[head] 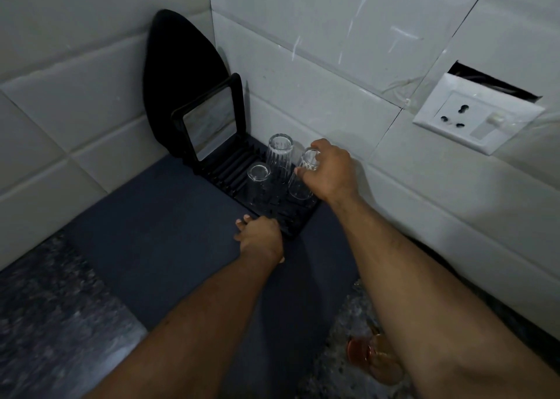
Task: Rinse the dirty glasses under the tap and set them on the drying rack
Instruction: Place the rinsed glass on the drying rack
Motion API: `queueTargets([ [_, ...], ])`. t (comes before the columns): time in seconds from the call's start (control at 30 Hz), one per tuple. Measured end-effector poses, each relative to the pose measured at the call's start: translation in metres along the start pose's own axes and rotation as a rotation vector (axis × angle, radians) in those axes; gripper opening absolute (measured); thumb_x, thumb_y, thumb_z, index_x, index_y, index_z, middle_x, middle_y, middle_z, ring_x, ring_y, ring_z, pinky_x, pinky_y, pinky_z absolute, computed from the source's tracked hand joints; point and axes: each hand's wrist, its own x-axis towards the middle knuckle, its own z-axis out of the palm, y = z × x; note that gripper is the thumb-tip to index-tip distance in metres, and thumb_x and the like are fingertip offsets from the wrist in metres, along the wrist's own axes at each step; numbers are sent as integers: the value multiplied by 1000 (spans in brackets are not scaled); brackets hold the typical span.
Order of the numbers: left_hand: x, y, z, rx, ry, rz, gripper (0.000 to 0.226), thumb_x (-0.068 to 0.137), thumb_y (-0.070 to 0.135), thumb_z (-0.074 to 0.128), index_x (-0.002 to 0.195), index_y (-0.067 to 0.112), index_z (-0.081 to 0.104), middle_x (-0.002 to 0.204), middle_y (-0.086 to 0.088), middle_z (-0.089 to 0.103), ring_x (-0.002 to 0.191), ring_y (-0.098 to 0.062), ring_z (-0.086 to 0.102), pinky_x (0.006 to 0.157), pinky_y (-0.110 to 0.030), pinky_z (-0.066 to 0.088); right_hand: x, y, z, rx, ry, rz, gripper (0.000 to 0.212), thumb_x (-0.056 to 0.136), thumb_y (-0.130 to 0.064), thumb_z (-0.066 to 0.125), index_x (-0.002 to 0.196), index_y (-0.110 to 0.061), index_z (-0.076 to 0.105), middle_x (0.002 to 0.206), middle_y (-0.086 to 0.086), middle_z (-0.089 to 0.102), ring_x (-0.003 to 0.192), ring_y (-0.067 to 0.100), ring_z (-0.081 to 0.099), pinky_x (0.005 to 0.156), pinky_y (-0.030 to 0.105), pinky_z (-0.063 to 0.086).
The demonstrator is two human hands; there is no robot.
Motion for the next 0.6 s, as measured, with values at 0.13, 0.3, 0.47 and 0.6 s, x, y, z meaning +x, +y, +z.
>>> queueTargets([
  [0.13, 3, -1, 2, 3, 2, 1, 94, 75, 35, 91, 152, 14, 42, 165, -24, 24, 154, -48, 11, 116, -61, 37, 2, -3, 2, -2, -47, -19, 59, 77, -34, 87, 129, -17, 65, 114, 8, 73, 104, 29, 68, 88, 36, 57],
  [0.3, 9, -2, 5, 7, 8, -4, 95, 69, 38, 94, 148, 13, 46, 162, -25, 31, 153, -47, 17, 118, -60, 33, 9, -5, 2, -5, -72, -31, 64, 79, -35, 86, 135, -17, 63, 119, 11, 71, 109, 31, 67, 92, 37, 55],
  [0.47, 14, -2, 9, 13, 15, 3, 98, 68, 38, 94, 148, 13, 45, 161, -26, 31, 153, -47, 17, 120, -61, 30, 9, -1, 1, -12, -64, -38, 65, 79, -35, 87, 136, -17, 62, 120, 11, 71, 109, 30, 67, 91, 36, 54],
  [0.6, 14, -3, 10, 4, 21, -2, 98, 69, 38, 93, 150, 13, 44, 163, -28, 26, 154, -47, 15, 119, -60, 32, 11, -1, 2, -36, -60, -15, 63, 79, -32, 85, 135, -16, 63, 119, 12, 70, 108, 32, 66, 90, 38, 56],
])
